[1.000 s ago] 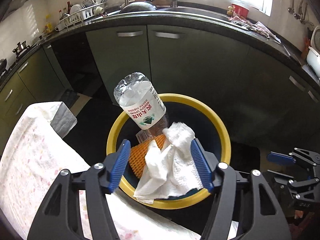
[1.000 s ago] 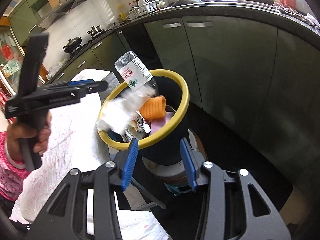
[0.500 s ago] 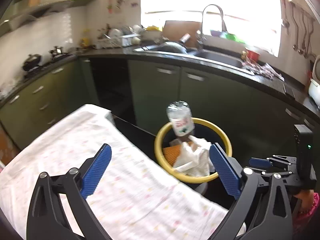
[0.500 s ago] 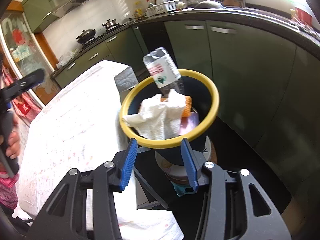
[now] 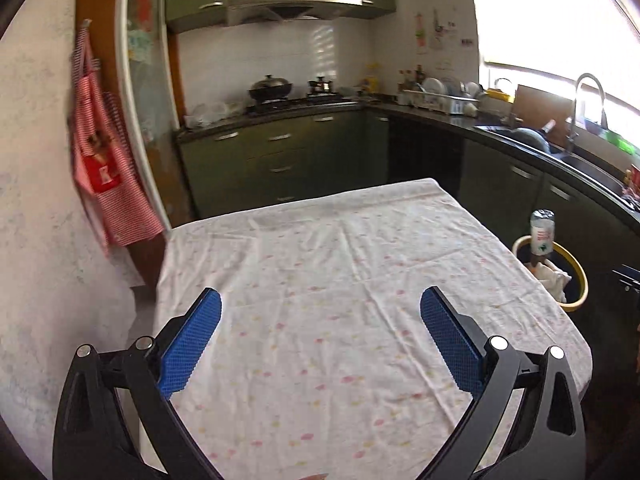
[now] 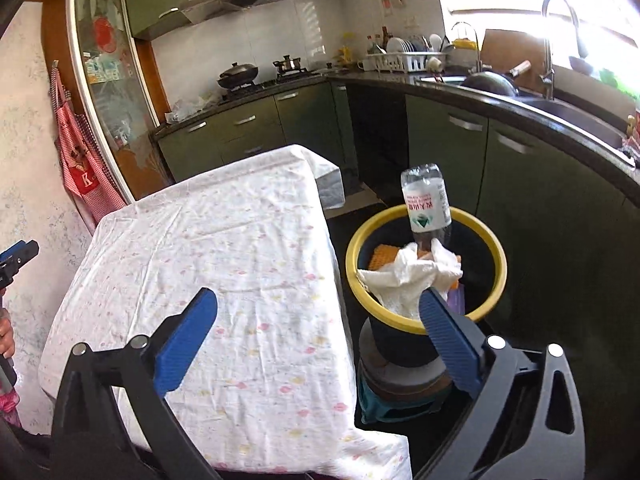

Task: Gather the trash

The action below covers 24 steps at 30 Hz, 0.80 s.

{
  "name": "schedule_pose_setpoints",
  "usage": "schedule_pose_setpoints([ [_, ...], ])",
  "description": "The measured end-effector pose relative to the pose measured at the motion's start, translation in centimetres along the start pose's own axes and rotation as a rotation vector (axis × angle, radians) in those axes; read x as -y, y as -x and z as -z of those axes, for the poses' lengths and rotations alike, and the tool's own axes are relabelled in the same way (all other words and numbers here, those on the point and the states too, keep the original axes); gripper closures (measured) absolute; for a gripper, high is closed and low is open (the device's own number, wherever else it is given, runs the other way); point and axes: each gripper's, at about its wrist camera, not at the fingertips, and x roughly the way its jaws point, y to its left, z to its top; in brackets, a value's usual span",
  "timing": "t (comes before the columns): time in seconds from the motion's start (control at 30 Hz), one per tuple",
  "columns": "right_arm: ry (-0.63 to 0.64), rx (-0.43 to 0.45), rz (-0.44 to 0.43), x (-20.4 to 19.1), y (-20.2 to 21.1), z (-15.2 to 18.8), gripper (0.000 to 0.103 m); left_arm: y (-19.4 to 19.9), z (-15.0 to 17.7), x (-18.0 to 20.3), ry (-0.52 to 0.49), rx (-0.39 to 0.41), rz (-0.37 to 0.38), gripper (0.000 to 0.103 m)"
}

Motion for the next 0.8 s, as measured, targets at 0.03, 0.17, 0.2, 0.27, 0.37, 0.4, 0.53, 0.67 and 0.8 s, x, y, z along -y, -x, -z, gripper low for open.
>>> schedule_pose_setpoints([
  [0.03, 0.019, 0.012, 0.011, -0.6, 0.6, -0.2, 0.007, 0.7, 0.3, -0.9, 0.019, 0.008, -0.019, 0.005],
  [0.17, 0.088, 0.061, 0.066, -2.9, 3.0, -0.4, 0.007, 3.6, 1.5, -3.4, 0.079, 0.04, -0.079, 0.005],
  [0.2, 0.098, 0.071, 0.064, -3.3, 3.4, -0.4, 0.007, 4.2, 1.7, -3.8, 0.09, 0.053, -0.081, 0.005],
  [0.27, 0.12, 0.087, 0.066, -4.0, 4.2, -0.3, 0.007, 5.4, 2.0, -4.1, 0.098, 0.074, -0.084, 0.005],
  [0.37, 0.142, 0.101, 0.081, -4.7, 4.6, 0.1, 0.007, 7.0, 2.2, -4.2, 0.107, 0.101, -0.084, 0.005],
  [0.4, 0.143, 0.104, 0.082, -4.8, 4.7, 0.1, 0.007, 7.4, 2.1, -3.9, 0.109, 0.106, -0.082, 0.005],
  [0.53, 0.135, 0.101, 0.084, -4.5, 4.4, 0.3, 0.007, 8.3, 2.4, -3.6, 0.119, 0.116, -0.074, 0.005],
  [0.67, 0.129, 0.099, 0.076, -4.3, 4.2, 0.4, 0.007, 8.6, 2.6, -2.9, 0.118, 0.116, -0.09, 0.005],
  [0.8, 0.128, 0.098, 0.072, -4.2, 4.2, 0.4, 0.007, 8.5, 2.6, -3.0, 0.117, 0.11, -0.088, 0.005],
])
